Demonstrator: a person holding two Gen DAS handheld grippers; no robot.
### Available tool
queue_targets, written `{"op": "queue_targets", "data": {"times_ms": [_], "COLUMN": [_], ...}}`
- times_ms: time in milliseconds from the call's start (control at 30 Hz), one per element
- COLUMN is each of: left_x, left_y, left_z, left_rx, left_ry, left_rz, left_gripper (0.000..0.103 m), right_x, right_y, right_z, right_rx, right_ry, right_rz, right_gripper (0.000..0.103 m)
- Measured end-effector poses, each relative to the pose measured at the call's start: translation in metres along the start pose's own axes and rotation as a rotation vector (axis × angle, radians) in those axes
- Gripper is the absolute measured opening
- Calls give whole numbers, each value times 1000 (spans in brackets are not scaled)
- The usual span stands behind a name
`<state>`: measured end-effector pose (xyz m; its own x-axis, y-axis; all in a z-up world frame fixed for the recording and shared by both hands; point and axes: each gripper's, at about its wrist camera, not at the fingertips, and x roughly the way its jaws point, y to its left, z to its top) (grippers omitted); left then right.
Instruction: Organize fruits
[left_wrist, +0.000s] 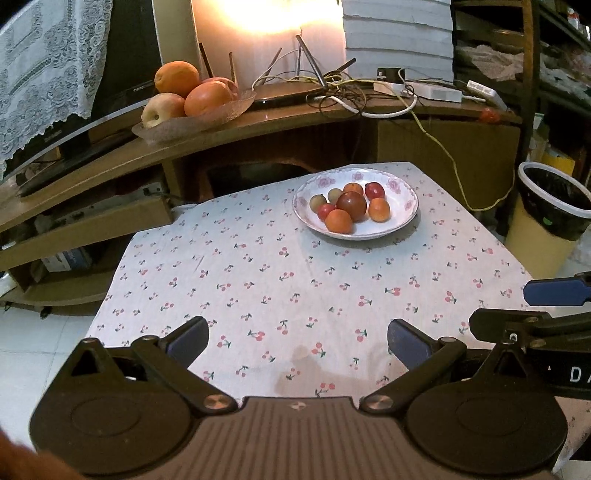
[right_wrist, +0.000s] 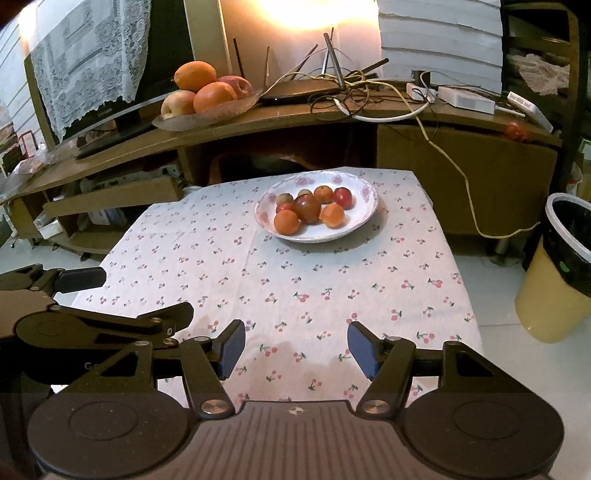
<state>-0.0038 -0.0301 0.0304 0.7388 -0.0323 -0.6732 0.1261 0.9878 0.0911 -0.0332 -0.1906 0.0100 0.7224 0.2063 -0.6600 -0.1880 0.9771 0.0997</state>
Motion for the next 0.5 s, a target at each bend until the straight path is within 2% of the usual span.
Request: {"op": "queue_targets", "data": {"times_ms": [500], "left_x": [-20], "left_y": [6], "left_z": [-19], "left_rx": [-12], "left_ry": [-6], "left_rz": [27], "left_gripper": [103], "right_x": [-13], "right_y": [15], "right_z": [-14], "right_rx": [-27], "right_ry": [0], "right_rz": [10], "right_gripper": [63]}}
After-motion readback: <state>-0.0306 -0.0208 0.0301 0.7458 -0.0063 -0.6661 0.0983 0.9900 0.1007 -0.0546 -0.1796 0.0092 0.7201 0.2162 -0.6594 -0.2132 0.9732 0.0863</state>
